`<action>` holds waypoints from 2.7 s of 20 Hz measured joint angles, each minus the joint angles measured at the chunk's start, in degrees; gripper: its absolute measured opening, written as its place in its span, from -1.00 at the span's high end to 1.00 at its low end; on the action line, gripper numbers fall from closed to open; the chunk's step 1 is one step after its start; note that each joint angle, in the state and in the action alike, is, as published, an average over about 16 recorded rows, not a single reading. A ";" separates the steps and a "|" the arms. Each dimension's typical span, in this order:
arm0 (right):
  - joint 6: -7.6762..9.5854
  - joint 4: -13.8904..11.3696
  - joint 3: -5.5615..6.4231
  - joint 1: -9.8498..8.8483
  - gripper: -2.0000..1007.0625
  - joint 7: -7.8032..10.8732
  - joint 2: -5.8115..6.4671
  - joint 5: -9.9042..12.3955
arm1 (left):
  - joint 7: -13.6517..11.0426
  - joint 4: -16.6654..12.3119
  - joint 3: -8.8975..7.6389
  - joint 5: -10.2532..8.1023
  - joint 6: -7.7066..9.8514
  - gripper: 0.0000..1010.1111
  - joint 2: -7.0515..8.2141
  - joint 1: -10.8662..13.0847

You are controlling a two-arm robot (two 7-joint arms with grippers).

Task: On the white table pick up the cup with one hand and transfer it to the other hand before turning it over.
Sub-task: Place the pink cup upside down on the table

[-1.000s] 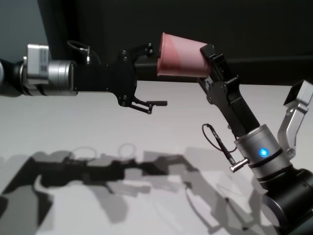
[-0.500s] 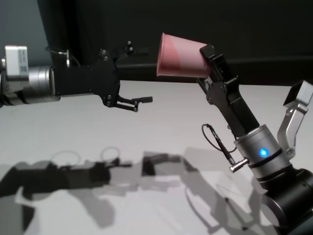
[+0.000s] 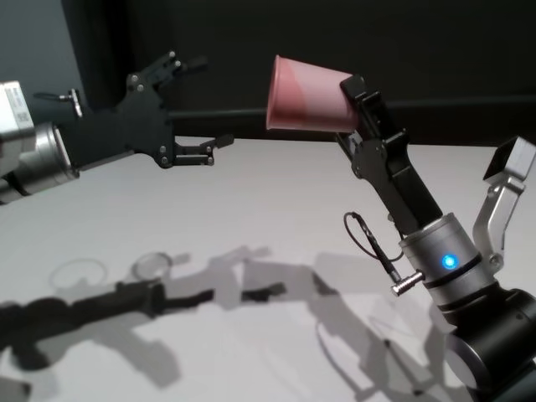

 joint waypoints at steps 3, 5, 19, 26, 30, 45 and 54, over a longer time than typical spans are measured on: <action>0.00 0.00 0.00 0.00 -0.46 0.00 0.00 0.00 | 3.99 -0.91 -1.41 1.69 1.09 -0.98 0.14 2.09; 0.00 0.00 0.00 0.00 -0.46 0.00 0.00 0.00 | 6.39 -1.38 -2.22 2.72 2.05 -0.98 0.13 3.39; 0.00 0.00 0.00 0.00 -0.46 0.00 0.00 0.00 | 14.45 -3.43 -4.20 5.95 13.86 -0.98 0.35 9.76; 0.00 0.00 0.00 0.00 -0.46 0.00 0.00 0.00 | 16.97 -3.61 -4.52 7.41 16.54 -0.98 0.38 13.04; 0.00 0.00 0.00 0.00 -0.46 0.00 0.00 0.00 | 18.55 -3.25 -4.91 8.50 15.83 -0.98 0.03 15.06; 0.00 0.00 0.00 0.00 -0.46 0.00 0.00 0.00 | 20.24 -1.49 -5.96 10.97 11.22 -0.98 -1.28 19.49; 0.00 0.00 0.00 0.00 -0.46 0.00 0.00 0.00 | 20.07 -1.33 -6.02 10.94 10.81 -0.98 -1.39 19.66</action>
